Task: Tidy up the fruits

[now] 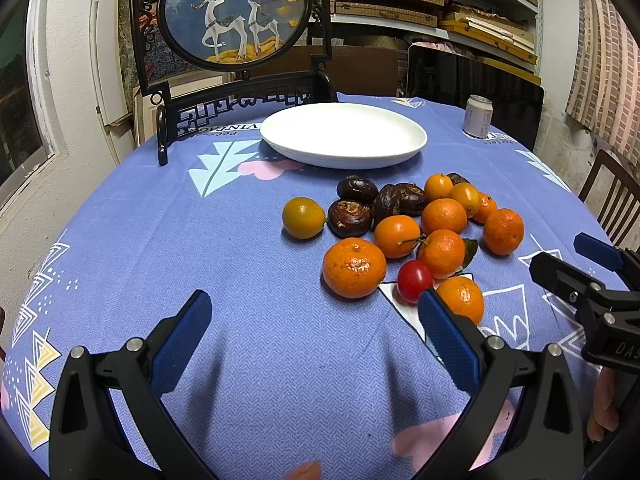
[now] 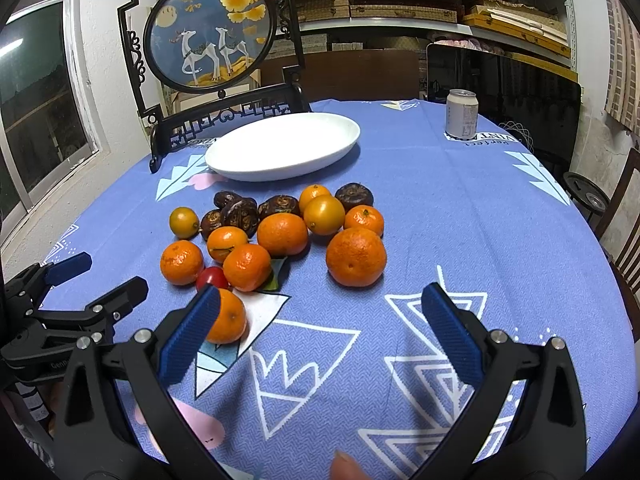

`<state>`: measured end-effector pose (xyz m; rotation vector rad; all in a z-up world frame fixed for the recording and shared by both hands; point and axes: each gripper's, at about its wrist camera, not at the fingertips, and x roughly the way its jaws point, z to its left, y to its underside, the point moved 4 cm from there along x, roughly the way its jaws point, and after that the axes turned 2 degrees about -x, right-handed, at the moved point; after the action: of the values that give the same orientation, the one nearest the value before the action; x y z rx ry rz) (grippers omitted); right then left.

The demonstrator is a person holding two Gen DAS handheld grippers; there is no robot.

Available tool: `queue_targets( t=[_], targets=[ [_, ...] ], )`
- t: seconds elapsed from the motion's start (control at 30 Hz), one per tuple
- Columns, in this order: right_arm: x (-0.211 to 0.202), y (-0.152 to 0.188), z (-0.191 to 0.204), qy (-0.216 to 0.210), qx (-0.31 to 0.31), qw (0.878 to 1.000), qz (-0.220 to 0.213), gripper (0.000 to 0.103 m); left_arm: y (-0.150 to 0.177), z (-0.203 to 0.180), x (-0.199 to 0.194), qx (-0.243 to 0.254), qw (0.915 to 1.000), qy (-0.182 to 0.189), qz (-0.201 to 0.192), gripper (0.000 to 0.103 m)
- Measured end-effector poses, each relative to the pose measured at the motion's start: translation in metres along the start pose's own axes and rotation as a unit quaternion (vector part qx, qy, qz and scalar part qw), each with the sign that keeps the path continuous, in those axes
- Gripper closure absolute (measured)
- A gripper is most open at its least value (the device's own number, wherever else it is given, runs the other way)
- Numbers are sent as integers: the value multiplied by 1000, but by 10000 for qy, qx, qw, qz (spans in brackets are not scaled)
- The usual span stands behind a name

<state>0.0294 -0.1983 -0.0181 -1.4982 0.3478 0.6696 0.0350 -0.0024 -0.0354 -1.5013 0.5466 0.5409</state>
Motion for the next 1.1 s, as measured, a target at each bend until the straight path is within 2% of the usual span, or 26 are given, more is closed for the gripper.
queue_targets(
  t=[0.83, 0.93, 1.1],
  targets=[
    [0, 0, 0, -12, 6, 10000, -10, 2, 8, -9, 1, 6, 10000, 14, 51, 1],
    [2, 1, 1, -77, -6, 10000, 32, 2, 7, -7, 2, 2, 10000, 38, 79, 1],
    [8, 2, -9, -354, 66, 9991, 235, 2, 9, -5, 8, -20, 9990, 270, 352, 1]
  ],
)
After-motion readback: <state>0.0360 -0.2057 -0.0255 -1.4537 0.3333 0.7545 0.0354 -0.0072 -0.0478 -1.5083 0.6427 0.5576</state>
